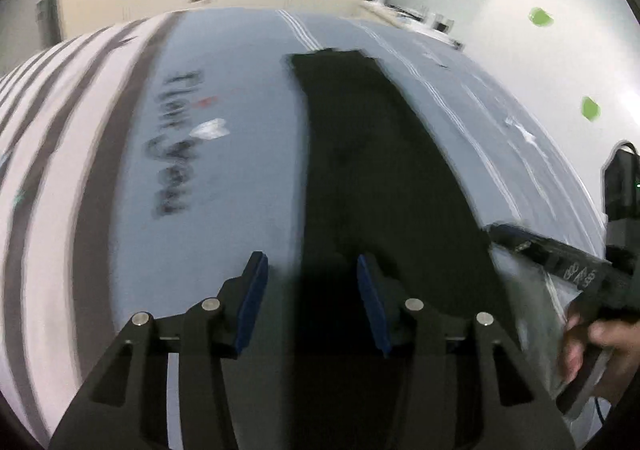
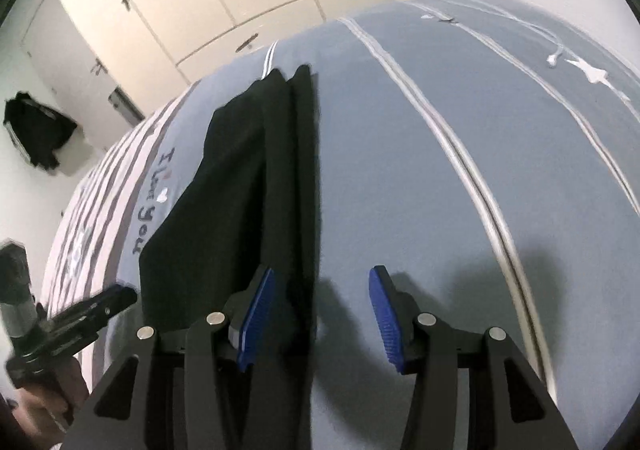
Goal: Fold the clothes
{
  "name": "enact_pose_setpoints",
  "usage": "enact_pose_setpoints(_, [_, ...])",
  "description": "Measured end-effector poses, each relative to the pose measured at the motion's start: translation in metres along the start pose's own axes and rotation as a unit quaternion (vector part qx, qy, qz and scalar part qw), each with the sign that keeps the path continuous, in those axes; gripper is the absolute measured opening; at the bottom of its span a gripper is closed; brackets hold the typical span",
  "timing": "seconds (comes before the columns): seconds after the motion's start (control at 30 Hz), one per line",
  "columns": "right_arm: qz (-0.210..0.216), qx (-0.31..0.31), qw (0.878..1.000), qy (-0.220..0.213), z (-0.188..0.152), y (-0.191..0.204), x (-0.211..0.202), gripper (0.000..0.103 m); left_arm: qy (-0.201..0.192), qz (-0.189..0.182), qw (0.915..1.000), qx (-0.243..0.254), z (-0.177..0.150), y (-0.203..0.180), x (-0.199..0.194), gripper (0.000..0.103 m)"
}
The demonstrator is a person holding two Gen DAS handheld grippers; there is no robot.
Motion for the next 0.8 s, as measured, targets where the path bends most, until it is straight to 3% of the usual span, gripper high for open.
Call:
enact_pose_setpoints(0.13, [-0.026, -0.063, 0.998, 0.011, -0.007, 0.018, 0.021, 0.046, 0.034, 0.066, 0.9951, 0.065, -0.005, 0.001, 0.037, 0.044])
enact_pose_setpoints(0.23, [-0.067, -0.088, 0.994, 0.004, -0.004, 0.016, 0.03, 0.043, 0.023, 0.104, 0.9911, 0.081, 0.0, 0.03, 0.035, 0.051])
enact_pose_setpoints(0.3, [-0.095, -0.064, 0.993, -0.012, 0.007, -0.003, 0.029, 0.043, 0.015, 0.141, 0.9879, 0.063, 0.007, 0.057, 0.029, 0.051])
enact_pose_setpoints(0.33, [-0.094, -0.044, 0.995, -0.013, 0.012, -0.013, 0.031, 0.044, 0.014, 0.166, 0.9847, 0.053, 0.009, 0.071, 0.026, 0.045])
enact_pose_setpoints(0.43, [-0.116, -0.039, 0.992, -0.012, 0.021, -0.032, 0.032, 0.044, 0.003, 0.201, 0.9795, -0.017, 0.023, 0.113, 0.011, 0.043])
enact_pose_setpoints(0.53, [-0.11, -0.024, 0.994, -0.014, 0.031, -0.042, 0.028, 0.044, -0.015, 0.134, 0.99, -0.042, 0.045, 0.101, 0.009, 0.043])
enact_pose_setpoints(0.7, [-0.056, -0.035, 0.997, -0.043, 0.056, -0.011, 0.027, 0.046, -0.007, 0.033, 0.9993, 0.017, 0.069, 0.029, 0.039, 0.045])
enact_pose_setpoints(0.73, [-0.051, -0.044, 0.997, -0.043, 0.061, -0.001, 0.031, 0.046, 0.001, 0.03, 0.9991, 0.03, 0.07, 0.02, 0.049, 0.045])
enact_pose_setpoints(0.8, [-0.043, -0.061, 0.996, -0.041, 0.07, 0.015, 0.04, 0.046, 0.03, 0.074, 0.9945, 0.068, 0.067, 0.02, 0.072, 0.045])
Point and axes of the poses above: each gripper's, at about its wrist camera, not at the fingertips, and x roughly the way its jaws point, y to its left, z to its top, the point moved 10 cm from there along x, roughly the way its jaws point, and after that the axes turned 1 degree about x, right-handed, at the moved point
